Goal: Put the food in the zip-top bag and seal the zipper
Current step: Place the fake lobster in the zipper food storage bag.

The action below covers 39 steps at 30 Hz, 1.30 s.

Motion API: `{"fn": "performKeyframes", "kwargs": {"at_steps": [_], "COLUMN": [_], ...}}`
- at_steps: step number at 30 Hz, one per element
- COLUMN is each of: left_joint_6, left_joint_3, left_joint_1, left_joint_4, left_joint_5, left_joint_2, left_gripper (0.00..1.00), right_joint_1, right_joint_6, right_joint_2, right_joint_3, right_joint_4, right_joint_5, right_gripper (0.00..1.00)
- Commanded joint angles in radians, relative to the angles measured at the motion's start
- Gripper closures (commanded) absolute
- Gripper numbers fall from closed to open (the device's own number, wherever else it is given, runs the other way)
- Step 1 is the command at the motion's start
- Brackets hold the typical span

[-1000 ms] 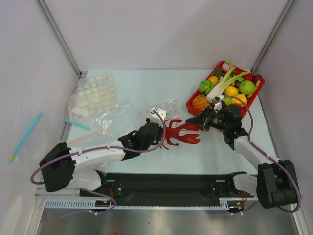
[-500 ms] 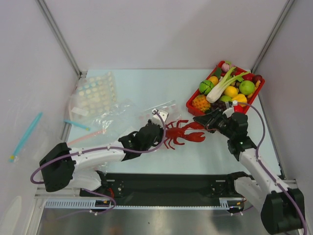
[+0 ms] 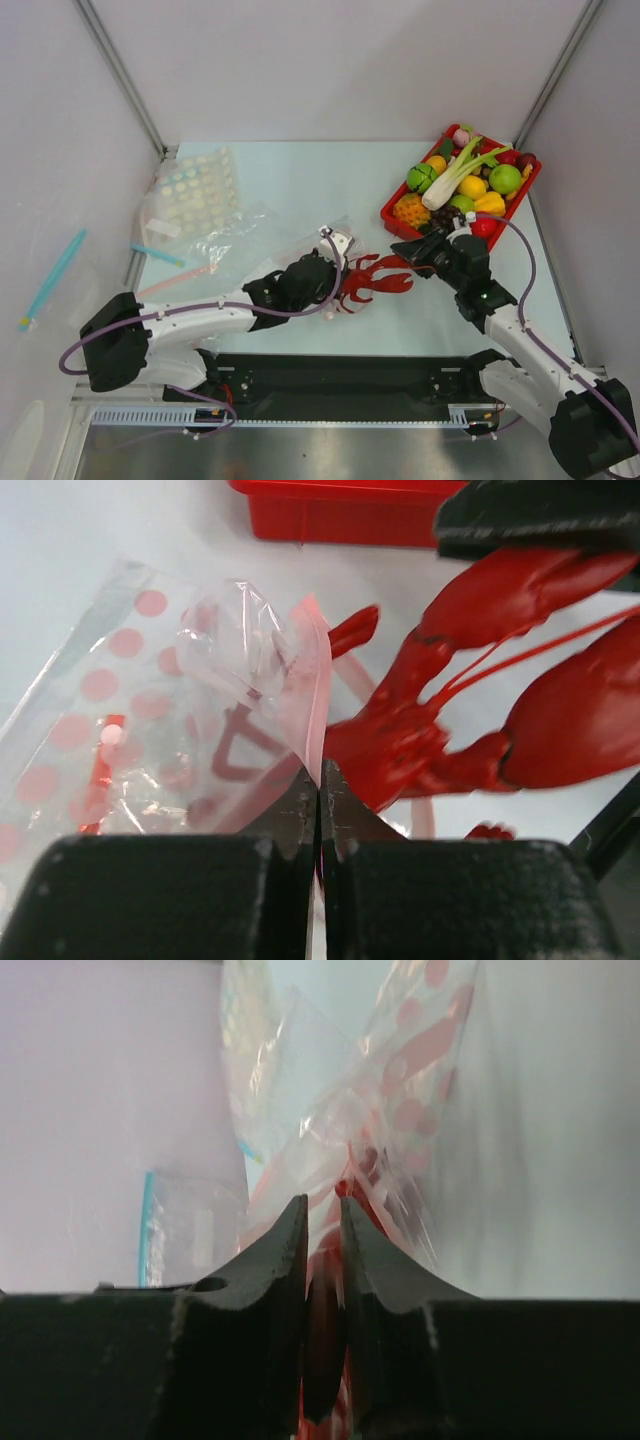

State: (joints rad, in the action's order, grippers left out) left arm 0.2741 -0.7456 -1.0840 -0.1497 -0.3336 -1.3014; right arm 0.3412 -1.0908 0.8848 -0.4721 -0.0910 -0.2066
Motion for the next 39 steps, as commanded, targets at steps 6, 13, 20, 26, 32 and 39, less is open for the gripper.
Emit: {"fn": "performKeyframes", "kwargs": {"at_steps": [6, 13, 20, 26, 32, 39], "left_joint_6": [0.030, 0.056, 0.091, 0.120, 0.151, 0.142], "left_joint_3": [-0.017, -0.052, -0.116, -0.196, -0.349, -0.543], "left_joint_1": [-0.010, -0.011, -0.011, -0.011, -0.010, -0.010], "left_joint_4": [-0.085, -0.040, 0.032, 0.085, 0.177, 0.326], "left_joint_5": [0.056, 0.077, 0.137, 0.209, 0.307, 0.314], "left_joint_2": [0.060, 0.024, 0.031, 0.037, 0.013, -0.039], "left_gripper": [1.00, 1.00, 1.00, 1.00, 1.00, 1.00], "right_joint_1": [0.163, 0.240, 0.337, 0.464, 0.585, 0.602], "right_joint_6": [0.008, 0.005, -0.024, 0.038, 0.083, 0.098], "right_joint_2": [0.029, -0.026, -0.058, -0.052, -0.109, -0.136], "right_joint_3": [-0.065, -0.076, -0.045, -0.040, -0.046, -0.111], "right_joint_4": [-0.027, 0.063, 0.048, -0.003, -0.006, 0.003], "right_joint_5": [0.200, 0.462, 0.668, 0.896, 1.077, 1.168], "right_gripper": [1.00, 1.00, 1.00, 1.00, 1.00, 0.95]}}
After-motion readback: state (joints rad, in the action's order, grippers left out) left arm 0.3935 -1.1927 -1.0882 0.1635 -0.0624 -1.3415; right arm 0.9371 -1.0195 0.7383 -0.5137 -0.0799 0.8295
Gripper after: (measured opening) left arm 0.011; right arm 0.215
